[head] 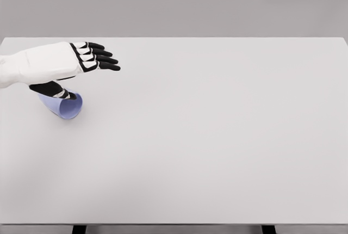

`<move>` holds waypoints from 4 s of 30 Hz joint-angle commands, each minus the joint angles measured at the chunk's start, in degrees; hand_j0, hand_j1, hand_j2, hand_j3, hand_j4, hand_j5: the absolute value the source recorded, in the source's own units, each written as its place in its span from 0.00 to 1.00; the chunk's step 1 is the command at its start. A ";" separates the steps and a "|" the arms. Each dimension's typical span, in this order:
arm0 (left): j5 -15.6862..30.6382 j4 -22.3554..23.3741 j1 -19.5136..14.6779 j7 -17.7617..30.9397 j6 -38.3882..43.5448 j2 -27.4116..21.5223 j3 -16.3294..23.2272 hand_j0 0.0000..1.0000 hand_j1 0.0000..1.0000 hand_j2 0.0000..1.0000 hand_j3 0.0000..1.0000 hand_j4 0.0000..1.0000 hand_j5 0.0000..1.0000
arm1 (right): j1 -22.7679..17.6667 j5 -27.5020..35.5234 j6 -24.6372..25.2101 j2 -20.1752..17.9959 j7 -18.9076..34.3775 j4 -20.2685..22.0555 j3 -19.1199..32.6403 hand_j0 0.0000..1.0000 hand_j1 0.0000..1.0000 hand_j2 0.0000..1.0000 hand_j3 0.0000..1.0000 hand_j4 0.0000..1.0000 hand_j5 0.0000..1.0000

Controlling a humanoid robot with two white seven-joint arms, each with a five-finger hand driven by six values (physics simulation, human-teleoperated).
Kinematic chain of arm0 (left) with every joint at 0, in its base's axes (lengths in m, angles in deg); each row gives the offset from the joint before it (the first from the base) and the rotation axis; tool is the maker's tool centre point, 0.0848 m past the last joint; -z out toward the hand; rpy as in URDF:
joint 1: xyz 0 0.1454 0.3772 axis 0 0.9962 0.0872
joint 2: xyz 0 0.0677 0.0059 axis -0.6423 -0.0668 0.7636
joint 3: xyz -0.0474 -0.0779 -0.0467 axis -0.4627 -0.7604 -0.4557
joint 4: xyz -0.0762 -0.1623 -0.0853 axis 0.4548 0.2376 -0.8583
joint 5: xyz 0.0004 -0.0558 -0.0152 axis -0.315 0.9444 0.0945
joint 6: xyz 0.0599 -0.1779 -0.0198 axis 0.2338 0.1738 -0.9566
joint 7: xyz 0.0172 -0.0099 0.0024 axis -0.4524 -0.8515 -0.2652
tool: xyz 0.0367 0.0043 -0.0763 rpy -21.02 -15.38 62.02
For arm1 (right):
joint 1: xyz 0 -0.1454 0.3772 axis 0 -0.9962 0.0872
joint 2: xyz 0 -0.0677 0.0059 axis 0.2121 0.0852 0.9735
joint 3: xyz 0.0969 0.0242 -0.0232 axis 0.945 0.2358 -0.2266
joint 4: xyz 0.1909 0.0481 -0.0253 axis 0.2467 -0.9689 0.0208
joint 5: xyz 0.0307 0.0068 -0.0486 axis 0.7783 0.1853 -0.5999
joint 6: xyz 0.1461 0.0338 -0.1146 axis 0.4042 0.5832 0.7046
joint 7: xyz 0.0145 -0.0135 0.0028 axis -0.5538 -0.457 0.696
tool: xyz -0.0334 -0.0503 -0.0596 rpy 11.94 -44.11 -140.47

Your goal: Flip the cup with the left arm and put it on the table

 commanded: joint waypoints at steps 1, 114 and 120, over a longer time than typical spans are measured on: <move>0.08 0.17 0.00 -0.02 0.17 -0.03 -0.01 1.00 1.00 1.00 1.00 1.00 1.00 | 0.00 0.01 0.04 0.00 4.15 0.02 -0.11 1.00 1.00 1.00 1.00 1.00 1.00; -17.15 29.18 -0.88 -18.67 0.17 1.20 17.57 0.89 0.89 0.89 0.89 0.89 0.89 | 0.00 0.01 0.22 0.00 4.60 -0.16 0.06 1.00 1.00 1.00 1.00 1.00 1.00; -17.76 29.18 -0.88 -18.67 0.17 1.20 17.57 0.65 0.65 0.65 0.65 0.65 0.65 | 0.00 0.01 0.22 0.00 4.60 -0.16 0.06 1.00 1.00 1.00 1.00 1.00 1.00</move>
